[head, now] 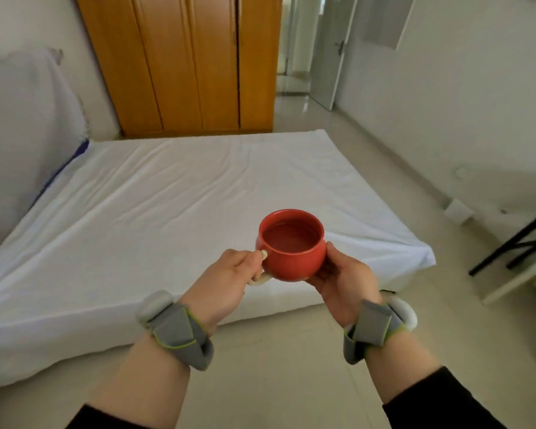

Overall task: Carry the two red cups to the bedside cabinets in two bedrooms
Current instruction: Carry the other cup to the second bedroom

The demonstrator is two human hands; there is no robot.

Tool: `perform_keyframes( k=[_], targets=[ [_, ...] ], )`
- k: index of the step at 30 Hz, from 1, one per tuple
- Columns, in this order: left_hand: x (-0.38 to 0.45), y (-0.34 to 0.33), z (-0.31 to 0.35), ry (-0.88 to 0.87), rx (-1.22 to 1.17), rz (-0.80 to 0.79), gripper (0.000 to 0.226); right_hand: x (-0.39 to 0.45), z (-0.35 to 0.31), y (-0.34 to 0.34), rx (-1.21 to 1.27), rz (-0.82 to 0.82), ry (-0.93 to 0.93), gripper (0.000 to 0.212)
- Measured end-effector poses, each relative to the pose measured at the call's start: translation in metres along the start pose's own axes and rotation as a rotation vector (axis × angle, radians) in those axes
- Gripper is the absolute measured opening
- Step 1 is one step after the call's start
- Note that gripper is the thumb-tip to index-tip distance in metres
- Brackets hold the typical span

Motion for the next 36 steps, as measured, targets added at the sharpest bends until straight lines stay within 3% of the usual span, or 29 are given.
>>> perform_keyframes(
  k=[11,18,24,29,36],
  targets=[
    [0.116,-0.163,0.034,-0.053,-0.139,-0.25,0.029,0.049,-0.065,0.143,0.231,0.257,0.101,0.029],
    [0.225,-0.27,0.066,-0.149,-0.134,-0.529,0.029,0.106,-0.116,0.235,0.289,0.424,0.245,0.032],
    [0.283,-0.355,0.09,-0.146,-0.21,-0.708,0.028,0.128,-0.159,0.3,-0.013,0.491,0.343,0.059],
    [0.319,-0.445,0.107,-0.105,-0.258,-0.81,0.027,0.147,-0.199,0.374,-0.093,0.56,0.373,0.067],
    [0.357,-0.563,0.131,-0.16,-0.18,-0.771,0.031,0.182,-0.26,0.483,-0.138,0.532,0.381,0.072]
  ],
)
Point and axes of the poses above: each hand's wrist, its own x-axis towards the middle knuckle, its own y-axis out of the back of the hand, z = x × y, the point moved 1 cm from there along x, towards the middle knuckle, and after that the axes turned 5 degrees about -x, right-handed, at the moved point
